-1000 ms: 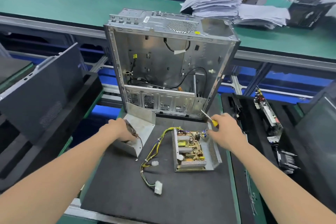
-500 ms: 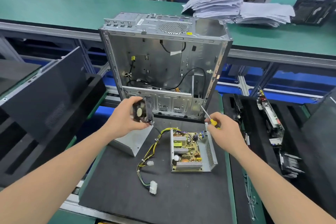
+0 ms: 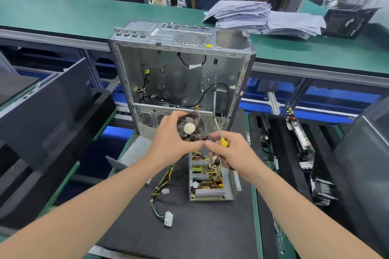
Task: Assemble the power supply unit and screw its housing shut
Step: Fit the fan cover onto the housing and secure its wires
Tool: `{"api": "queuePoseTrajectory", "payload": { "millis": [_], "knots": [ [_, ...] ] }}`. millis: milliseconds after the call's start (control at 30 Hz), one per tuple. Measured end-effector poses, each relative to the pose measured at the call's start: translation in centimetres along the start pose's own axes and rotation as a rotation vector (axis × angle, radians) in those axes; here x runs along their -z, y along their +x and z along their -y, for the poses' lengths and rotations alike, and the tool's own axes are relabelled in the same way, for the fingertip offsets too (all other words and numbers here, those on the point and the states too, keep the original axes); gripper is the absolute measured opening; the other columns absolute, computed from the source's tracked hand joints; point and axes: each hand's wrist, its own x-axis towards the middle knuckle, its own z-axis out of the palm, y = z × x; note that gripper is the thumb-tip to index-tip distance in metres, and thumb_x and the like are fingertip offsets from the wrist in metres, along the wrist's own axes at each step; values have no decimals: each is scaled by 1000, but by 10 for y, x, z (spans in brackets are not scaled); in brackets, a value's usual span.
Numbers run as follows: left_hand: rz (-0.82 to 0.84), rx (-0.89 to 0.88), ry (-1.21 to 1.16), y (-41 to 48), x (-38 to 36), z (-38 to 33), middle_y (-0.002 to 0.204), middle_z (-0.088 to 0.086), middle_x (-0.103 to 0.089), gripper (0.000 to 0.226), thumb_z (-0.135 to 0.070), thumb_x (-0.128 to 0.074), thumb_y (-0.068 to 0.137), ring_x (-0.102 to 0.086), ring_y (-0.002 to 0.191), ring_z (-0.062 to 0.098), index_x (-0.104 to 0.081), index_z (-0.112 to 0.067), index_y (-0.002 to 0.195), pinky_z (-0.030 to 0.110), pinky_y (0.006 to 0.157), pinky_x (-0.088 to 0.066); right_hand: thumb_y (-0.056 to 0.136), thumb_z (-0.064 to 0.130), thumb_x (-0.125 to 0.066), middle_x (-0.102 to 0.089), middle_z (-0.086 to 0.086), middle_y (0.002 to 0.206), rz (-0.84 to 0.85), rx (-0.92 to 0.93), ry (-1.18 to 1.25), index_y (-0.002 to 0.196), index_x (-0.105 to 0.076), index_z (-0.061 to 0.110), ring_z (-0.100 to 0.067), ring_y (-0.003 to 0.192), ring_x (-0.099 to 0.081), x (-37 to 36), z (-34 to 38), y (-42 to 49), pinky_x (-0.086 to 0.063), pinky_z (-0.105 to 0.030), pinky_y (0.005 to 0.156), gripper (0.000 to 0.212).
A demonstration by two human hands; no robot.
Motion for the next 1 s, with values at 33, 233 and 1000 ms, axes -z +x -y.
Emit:
{"api": "queuePoseTrajectory", "payload": {
  "millis": [33,233,1000],
  "knots": [
    [36,19,-5,1,-1,-1,121,-9,-58,82,-56,-92,59,-54,113,2,-51,-38,128,18,91,-45,99,33,-72,-73,-8,77,-26,7,-12,107,-73,28,-17,48,-39,3,0,0,-31,-27,45,10],
    [169,137,67,1,-7,-6,108,-21,-63,84,-80,-77,56,-60,96,-5,-52,-39,124,17,72,-44,100,26,-71,-73,-10,77,-117,40,-49,113,-71,28,-14,47,-45,25,4,-3,-37,-25,44,14],
    [380,171,353,-25,-64,39,127,2,-35,69,-7,-60,95,-57,103,23,-34,-13,159,38,96,-53,104,26,-60,-77,5,80,-279,-14,-429,99,-76,31,8,53,-53,86,9,-8,-33,-23,60,17]
  ]
}}
